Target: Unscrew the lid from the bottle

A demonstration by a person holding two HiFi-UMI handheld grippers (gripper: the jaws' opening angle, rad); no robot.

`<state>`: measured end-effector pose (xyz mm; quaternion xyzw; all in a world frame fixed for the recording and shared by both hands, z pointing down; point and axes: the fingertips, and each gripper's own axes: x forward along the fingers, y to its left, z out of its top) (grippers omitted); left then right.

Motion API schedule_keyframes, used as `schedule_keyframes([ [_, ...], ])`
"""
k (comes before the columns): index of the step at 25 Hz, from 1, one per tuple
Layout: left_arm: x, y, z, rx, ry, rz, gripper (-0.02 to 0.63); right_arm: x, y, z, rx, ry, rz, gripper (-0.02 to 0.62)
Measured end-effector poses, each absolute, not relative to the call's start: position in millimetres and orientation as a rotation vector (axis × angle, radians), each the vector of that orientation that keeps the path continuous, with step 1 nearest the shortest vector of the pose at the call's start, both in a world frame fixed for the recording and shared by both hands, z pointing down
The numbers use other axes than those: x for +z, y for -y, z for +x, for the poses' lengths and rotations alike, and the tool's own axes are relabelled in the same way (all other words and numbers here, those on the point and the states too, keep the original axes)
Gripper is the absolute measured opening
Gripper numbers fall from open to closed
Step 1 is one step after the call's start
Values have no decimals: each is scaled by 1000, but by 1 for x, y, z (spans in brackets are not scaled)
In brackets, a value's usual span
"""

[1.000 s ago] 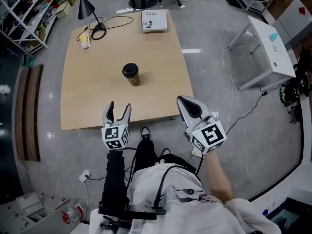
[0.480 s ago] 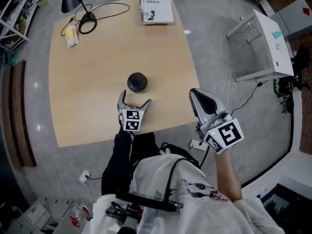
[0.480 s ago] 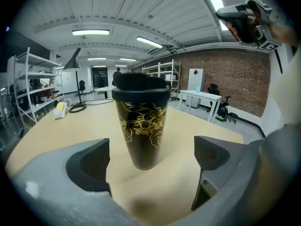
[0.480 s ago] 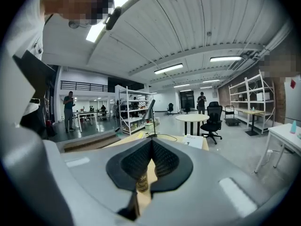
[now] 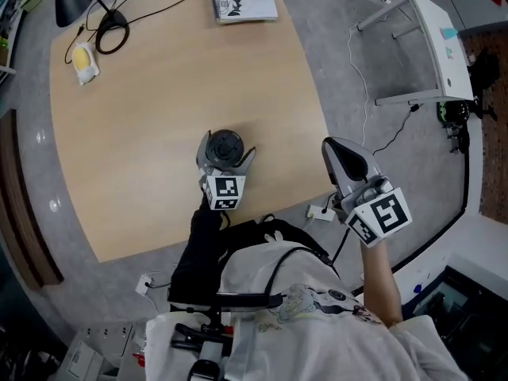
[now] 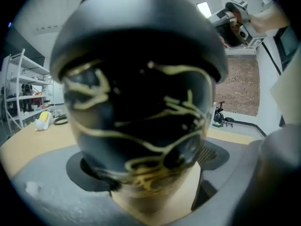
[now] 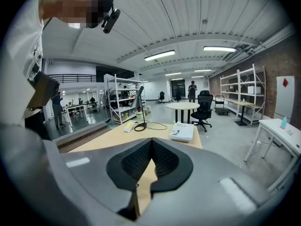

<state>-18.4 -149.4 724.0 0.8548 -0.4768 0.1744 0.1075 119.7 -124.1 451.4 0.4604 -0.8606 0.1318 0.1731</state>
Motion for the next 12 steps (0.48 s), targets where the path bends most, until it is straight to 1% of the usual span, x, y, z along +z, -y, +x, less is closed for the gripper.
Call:
schedule_keyframes([
  [2,720,153,-18,522,1396,2539,556,459,129,124,404,2417,1324,-5],
  [3,720,154,-18,546,1381,2547,506,463,130,125,412,2406,1328,-5],
  [5,722,156,-17,598,1346,2550,467,468,134,125,420,2391,1329,-5],
  [9,724,167,-19,585,1272,2473,428,470,139,123,418,2380,1318,-5],
  [12,720,176,-20,537,1215,2399,417,472,141,123,418,2379,1306,-5],
])
